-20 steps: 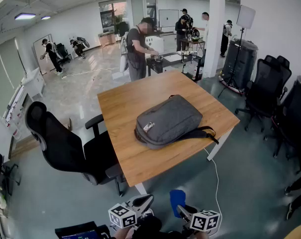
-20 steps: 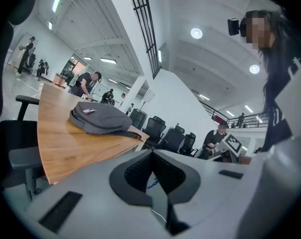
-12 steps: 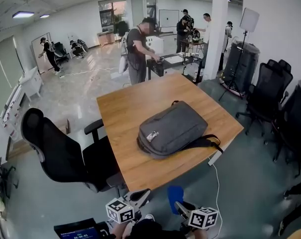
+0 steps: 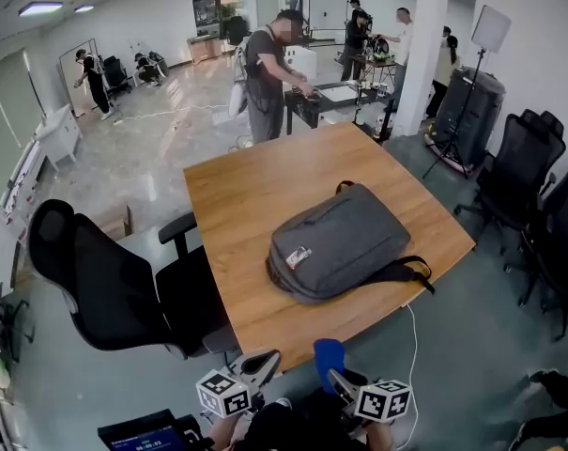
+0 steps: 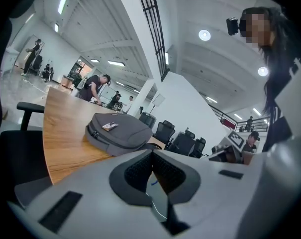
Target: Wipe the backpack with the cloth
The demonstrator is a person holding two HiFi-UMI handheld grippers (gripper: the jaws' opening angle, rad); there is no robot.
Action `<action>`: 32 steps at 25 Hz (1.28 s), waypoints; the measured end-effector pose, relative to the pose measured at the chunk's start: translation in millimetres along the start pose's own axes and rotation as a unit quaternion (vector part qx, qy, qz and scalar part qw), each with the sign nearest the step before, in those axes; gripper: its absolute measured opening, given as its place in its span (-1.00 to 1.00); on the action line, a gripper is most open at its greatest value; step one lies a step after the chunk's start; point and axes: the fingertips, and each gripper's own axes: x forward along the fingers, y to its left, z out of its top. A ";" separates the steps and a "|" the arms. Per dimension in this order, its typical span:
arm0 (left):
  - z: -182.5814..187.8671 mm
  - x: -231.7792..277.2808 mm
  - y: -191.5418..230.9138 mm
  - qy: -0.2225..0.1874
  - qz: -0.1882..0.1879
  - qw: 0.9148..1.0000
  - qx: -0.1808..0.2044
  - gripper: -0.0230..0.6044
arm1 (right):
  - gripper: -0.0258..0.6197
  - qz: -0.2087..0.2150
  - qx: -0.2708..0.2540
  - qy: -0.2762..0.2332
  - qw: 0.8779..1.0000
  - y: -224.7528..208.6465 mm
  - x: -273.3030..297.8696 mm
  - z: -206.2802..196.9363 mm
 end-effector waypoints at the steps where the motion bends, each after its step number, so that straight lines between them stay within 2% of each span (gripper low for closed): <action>1: 2.0 -0.3 5.2 -0.002 0.009 1.000 -0.003 -0.92 | -0.72 0.005 -0.006 0.007 1.000 -0.5 8.0 7.2; 5: 17.4 -3.2 37.3 -0.026 0.063 0.998 -0.013 -0.92 | -0.72 0.036 -0.037 0.038 0.998 -0.9 49.9 43.6; 10: 42.4 -0.1 68.8 -0.077 0.130 0.988 -0.032 -0.92 | -0.72 0.080 -0.097 0.092 0.988 3.8 105.3 90.4; 14: 57.9 9.1 81.2 -0.102 0.163 0.980 -0.042 -0.92 | -0.72 0.096 -0.143 0.114 0.978 2.6 151.7 130.1; 17: 65.2 7.5 85.4 -0.109 0.188 0.975 -0.041 -0.92 | -0.72 0.102 -0.156 0.117 0.975 5.0 190.2 160.3; 25: 69.5 -12.4 97.6 -0.134 0.265 0.954 -0.049 -0.93 | -0.72 0.096 -0.146 0.101 0.979 5.2 290.4 222.1; 28: 66.0 -18.9 96.5 -0.135 0.282 0.948 -0.052 -0.92 | -0.72 0.087 -0.131 0.107 0.982 0.5 312.5 223.4; 32: 62.3 -26.3 96.4 -0.135 0.296 0.944 -0.057 -0.92 | -0.72 0.086 -0.099 0.125 0.983 -9.0 317.4 205.3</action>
